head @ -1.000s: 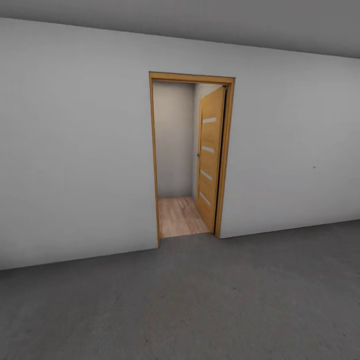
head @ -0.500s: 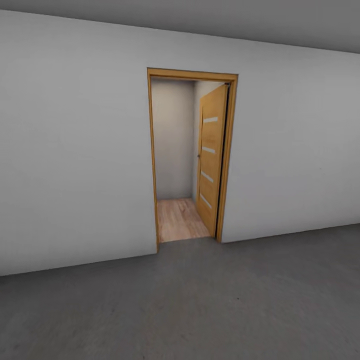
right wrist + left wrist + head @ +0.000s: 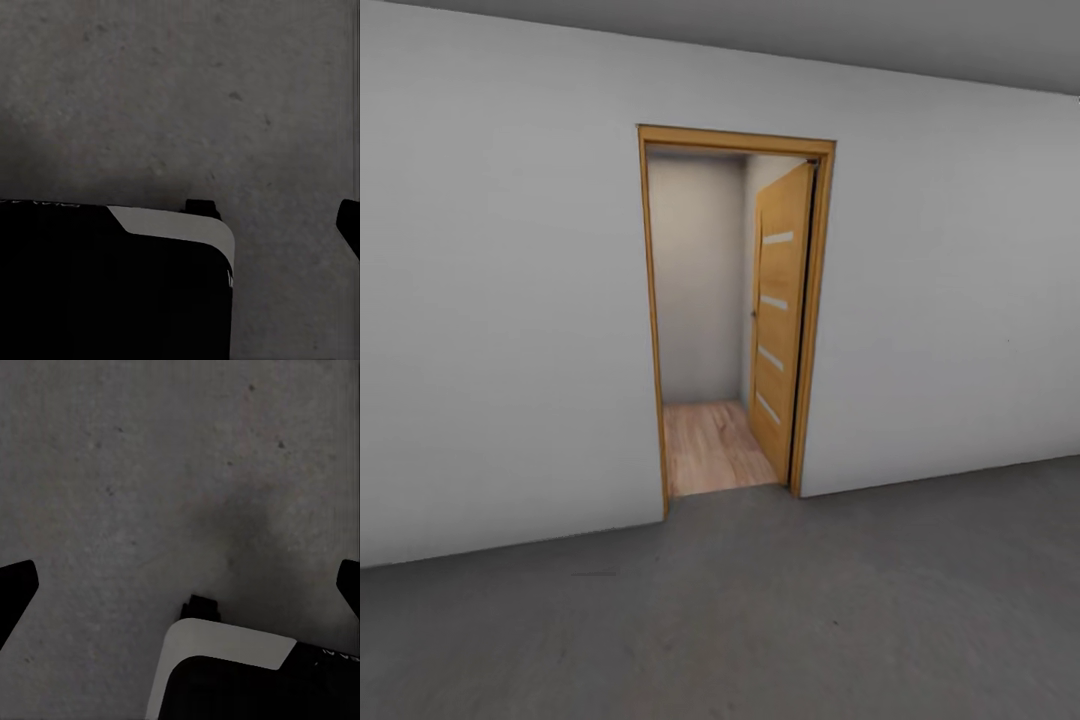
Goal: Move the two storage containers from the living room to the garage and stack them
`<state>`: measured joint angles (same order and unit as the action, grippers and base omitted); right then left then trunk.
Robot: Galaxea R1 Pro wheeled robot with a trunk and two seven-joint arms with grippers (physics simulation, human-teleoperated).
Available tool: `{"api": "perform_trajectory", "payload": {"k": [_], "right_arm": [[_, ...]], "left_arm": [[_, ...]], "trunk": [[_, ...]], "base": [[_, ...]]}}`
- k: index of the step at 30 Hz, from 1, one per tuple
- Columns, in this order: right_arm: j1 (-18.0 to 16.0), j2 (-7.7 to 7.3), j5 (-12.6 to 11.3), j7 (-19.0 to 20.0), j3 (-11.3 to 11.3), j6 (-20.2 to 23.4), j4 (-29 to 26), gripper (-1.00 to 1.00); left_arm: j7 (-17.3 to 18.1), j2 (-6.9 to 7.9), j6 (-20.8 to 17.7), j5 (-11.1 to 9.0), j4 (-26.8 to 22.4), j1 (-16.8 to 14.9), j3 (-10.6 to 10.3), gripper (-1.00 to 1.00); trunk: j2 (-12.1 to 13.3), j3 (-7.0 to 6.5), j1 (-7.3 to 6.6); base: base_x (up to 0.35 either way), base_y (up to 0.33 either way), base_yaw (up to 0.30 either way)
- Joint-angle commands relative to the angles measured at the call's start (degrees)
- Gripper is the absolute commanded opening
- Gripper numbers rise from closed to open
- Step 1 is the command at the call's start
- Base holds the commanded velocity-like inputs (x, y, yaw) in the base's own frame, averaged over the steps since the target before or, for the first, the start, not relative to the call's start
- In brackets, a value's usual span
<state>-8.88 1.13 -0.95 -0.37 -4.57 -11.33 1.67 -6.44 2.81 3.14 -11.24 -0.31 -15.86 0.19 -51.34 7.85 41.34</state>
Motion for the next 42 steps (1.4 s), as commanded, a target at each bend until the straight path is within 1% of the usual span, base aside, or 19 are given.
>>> {"api": "perform_trajectory", "payload": {"k": [1,9,13,26,34,42], "right_arm": [[-0.1,0.01,-0.1,0.0,-0.4,-0.3,0.2,1.0],[-0.1,0.01,-0.1,0.0,-0.4,-0.3,0.2,1.0],[-0.1,0.01,-0.1,0.0,-0.4,-0.3,0.2,1.0],[-0.1,-0.01,0.1,0.2,-0.6,-0.3,0.2,1.0],[-0.1,0.01,2.2,0.1,-0.6,-0.3,0.2,1.0],[-0.1,0.11,2.3,0.0,-0.5,-0.4,0.2,1.0]], "left_arm": [[-0.1,0.0,0.2,-0.4,0.0,0.0,0.0,1.0],[-0.1,0.0,0.3,-0.4,0.0,-0.1,0.0,1.0],[-0.1,0.0,0.3,-0.5,0.0,0.0,0.1,1.0],[-0.1,0.0,0.2,-0.6,0.1,0.0,0.1,1.0],[-0.1,0.15,0.3,-0.8,0.1,0.0,0.1,1.0],[-0.1,0.19,0.3,-0.9,0.2,0.0,0.1,1.0]], "trunk": [[-0.1,0.08,0.04],[-0.1,0.08,0.04],[-0.1,0.08,0.04],[-0.1,0.08,0.04],[-0.1,0.08,0.04],[-0.1,0.08,0.04]], "base": [[0.304,-0.129,-0.151],[0.304,-0.129,-0.205],[0.304,-0.129,-0.088],[0.305,-0.102,-0.008],[0.319,-0.01,0.0],[0.325,0.0,0.0]]}}
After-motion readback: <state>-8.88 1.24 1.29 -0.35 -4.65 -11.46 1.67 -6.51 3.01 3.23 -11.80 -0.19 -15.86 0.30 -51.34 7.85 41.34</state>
